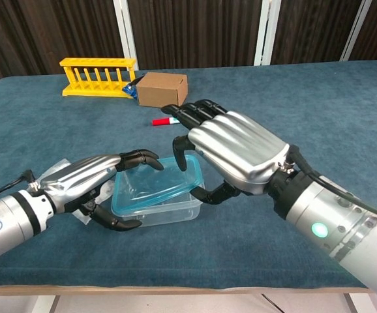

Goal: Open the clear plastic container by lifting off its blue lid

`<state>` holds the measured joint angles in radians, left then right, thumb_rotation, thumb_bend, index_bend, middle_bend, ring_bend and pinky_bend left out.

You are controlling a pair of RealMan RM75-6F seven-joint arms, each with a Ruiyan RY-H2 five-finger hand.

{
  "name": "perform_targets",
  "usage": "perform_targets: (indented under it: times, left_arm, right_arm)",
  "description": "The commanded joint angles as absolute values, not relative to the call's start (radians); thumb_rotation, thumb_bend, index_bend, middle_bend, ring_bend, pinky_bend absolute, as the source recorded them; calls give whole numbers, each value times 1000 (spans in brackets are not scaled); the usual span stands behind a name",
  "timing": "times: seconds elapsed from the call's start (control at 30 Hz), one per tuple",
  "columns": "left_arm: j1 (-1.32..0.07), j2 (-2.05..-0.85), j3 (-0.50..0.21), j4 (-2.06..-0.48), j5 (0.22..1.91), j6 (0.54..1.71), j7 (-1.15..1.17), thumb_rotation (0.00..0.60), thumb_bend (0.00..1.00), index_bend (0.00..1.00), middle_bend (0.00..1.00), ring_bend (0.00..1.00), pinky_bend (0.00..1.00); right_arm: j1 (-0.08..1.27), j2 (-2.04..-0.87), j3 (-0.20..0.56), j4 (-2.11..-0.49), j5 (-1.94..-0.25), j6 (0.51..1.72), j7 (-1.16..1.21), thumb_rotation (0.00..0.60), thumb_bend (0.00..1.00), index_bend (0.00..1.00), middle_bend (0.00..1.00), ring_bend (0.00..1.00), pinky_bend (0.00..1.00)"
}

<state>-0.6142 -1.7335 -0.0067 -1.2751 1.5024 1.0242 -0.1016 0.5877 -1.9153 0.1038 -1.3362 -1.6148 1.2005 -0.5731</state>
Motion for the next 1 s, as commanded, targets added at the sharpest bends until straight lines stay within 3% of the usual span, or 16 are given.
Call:
perform_targets:
  times: [0.03, 0.4, 0.5, 0.57, 0.67, 1.0]
  left_arm:
    - [-613, -1729, -5, -1282, 1507, 1029, -103, 600, 274, 326, 427, 208, 301]
    - [-612, -1721, -8, -1299, 1523, 1049, -127, 600, 274, 287, 376, 191, 267]
    - [-610, -1721, -2, -1299, 1542, 1064, -157, 600, 276, 197, 243, 110, 188]
    - [-609, -1723, -1, -1296, 1555, 1080, -183, 600, 275, 63, 100, 22, 126]
    - [-603, -1735, -5, -1276, 1589, 1135, -235, 600, 266, 0, 3, 0, 68]
    - [-602, -1695, -25, -1294, 1596, 1175, -260, 561, 241, 0, 0, 0, 10]
  right_arm:
    - [595, -1941, 98, -1297, -1625, 1207, -547, 600, 264, 520, 1, 0, 0]
    - [609, -2016, 74, -1209, -1668, 1238, -522, 600, 402, 689, 94, 0, 1]
    - [610, -2014, 71, -1199, -1681, 1249, -515, 600, 402, 732, 116, 0, 6]
    - [609, -2010, 69, -1195, -1685, 1255, -510, 600, 402, 751, 125, 0, 11]
    - [607, -1999, 64, -1196, -1697, 1270, -493, 600, 402, 775, 138, 1, 19]
    - [599, -1944, 49, -1206, -1749, 1336, -445, 600, 402, 789, 152, 8, 30]
